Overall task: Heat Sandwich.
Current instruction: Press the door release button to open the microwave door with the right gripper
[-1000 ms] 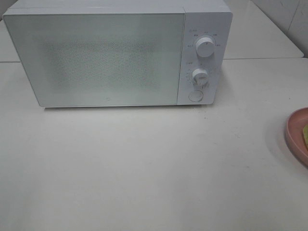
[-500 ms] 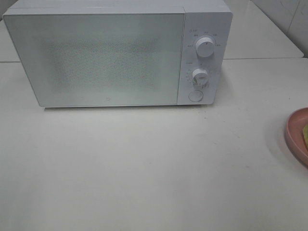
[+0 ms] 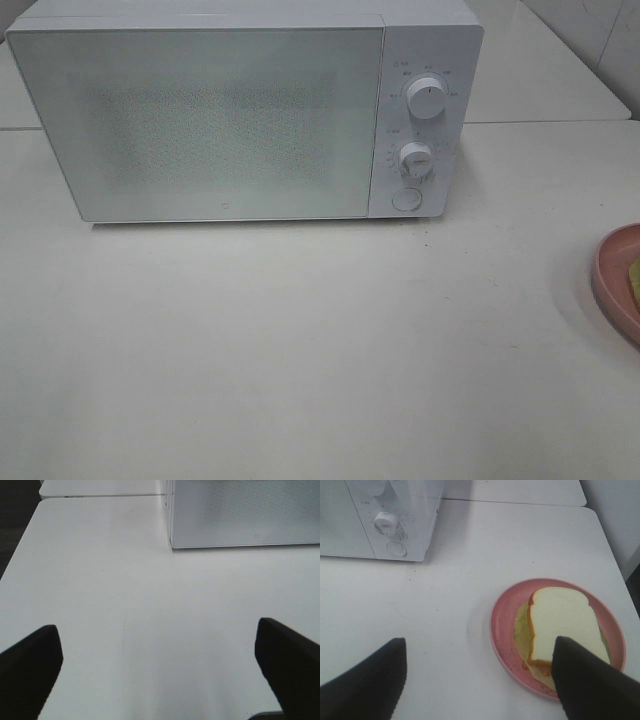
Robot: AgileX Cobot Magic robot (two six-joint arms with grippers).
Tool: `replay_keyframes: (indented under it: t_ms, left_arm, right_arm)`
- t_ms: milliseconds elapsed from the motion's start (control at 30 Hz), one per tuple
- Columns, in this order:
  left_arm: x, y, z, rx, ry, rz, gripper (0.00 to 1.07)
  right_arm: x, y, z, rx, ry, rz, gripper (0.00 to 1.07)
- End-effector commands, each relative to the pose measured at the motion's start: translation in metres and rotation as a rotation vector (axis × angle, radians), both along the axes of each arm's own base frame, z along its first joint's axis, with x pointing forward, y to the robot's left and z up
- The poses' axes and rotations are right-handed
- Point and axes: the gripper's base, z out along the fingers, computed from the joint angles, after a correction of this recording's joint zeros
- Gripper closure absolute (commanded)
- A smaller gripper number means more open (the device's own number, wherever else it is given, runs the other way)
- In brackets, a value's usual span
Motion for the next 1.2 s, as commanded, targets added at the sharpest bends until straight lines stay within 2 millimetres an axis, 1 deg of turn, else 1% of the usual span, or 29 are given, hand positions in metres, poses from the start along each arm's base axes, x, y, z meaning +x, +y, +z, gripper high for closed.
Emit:
replay_keyframes:
  t_ms: [33, 100, 167, 233, 333, 400, 433, 500, 533, 667, 700, 767, 867, 967, 1000, 1067, 1167, 1200]
  left_arm:
    - [-0.003, 0.0, 0.0, -0.003, -0.037, -0.004, 0.05]
    - [-0.003, 0.0, 0.0, -0.003, -0.037, -0.004, 0.05]
    - [-0.003, 0.0, 0.0, -0.003, -0.037, -0.004, 0.05]
    - [-0.003, 0.0, 0.0, -0.003, -0.037, -0.004, 0.05]
    - [-0.003, 0.0, 0.0, -0.003, -0.037, -0.004, 0.05]
    - [-0.003, 0.0, 0.0, -0.003, -0.037, -0.004, 0.05]
    - [-0.003, 0.0, 0.0, -0.003, -0.037, -0.004, 0.05]
    - [-0.003, 0.0, 0.0, -0.003, -0.037, -0.004, 0.05]
    - [-0.003, 0.0, 0.0, -0.003, -0.037, -0.004, 0.05]
    - [-0.003, 0.0, 0.0, -0.003, -0.037, -0.004, 0.05]
    - [-0.003, 0.0, 0.0, -0.003, -0.037, -0.004, 0.05]
    - [-0.003, 0.0, 0.0, -0.003, -0.037, -0.004, 0.05]
    - [-0.003, 0.0, 0.0, -0.003, -0.037, -0.004, 0.05]
    - [-0.003, 0.0, 0.0, -0.003, -0.037, -0.004, 0.05]
    - [-0.003, 0.0, 0.0, -0.003, -0.037, -0.004, 0.05]
    - [-0.003, 0.0, 0.0, -0.003, -0.037, -0.004, 0.05]
    - [-0.003, 0.0, 0.0, -0.003, -0.037, -0.004, 0.05]
    - [-0.003, 0.0, 0.0, -0.003, -0.037, -0.004, 0.05]
  right_arm:
    - [0.016, 0.002, 0.002, 0.001, -0.027, 0.007, 0.31]
    - [0.019, 0.003, 0.001, 0.0, -0.028, 0.01, 0.31]
    - [0.031, 0.005, -0.004, -0.002, -0.026, 0.018, 0.31]
    - [0.034, 0.005, -0.006, -0.002, -0.024, 0.02, 0.31]
    - [0.048, 0.008, -0.011, -0.003, -0.019, 0.029, 0.31]
    - [0.052, 0.008, -0.013, -0.004, -0.012, 0.031, 0.31]
    - [0.059, 0.01, -0.016, -0.003, -0.022, 0.038, 0.31]
    - [0.067, 0.011, -0.02, -0.002, -0.027, 0.044, 0.31]
    - [0.067, 0.011, -0.02, -0.002, -0.027, 0.044, 0.31]
    - [0.084, 0.014, -0.031, 0.001, -0.038, 0.06, 0.31]
    - [0.084, 0.014, -0.031, 0.001, -0.038, 0.06, 0.31]
    - [0.093, 0.016, -0.034, 0.008, -0.053, 0.066, 0.31]
    - [0.099, 0.017, -0.035, 0.022, -0.062, 0.064, 0.31]
    - [0.111, 0.02, -0.039, 0.066, -0.08, 0.051, 0.31]
    - [0.111, 0.02, -0.039, 0.066, -0.08, 0.051, 0.31]
    - [0.119, 0.021, -0.042, 0.086, -0.088, 0.047, 0.31]
    - [0.124, 0.022, -0.044, 0.089, -0.096, 0.052, 0.31]
    - [0.131, 0.024, -0.047, 0.092, -0.104, 0.057, 0.31]
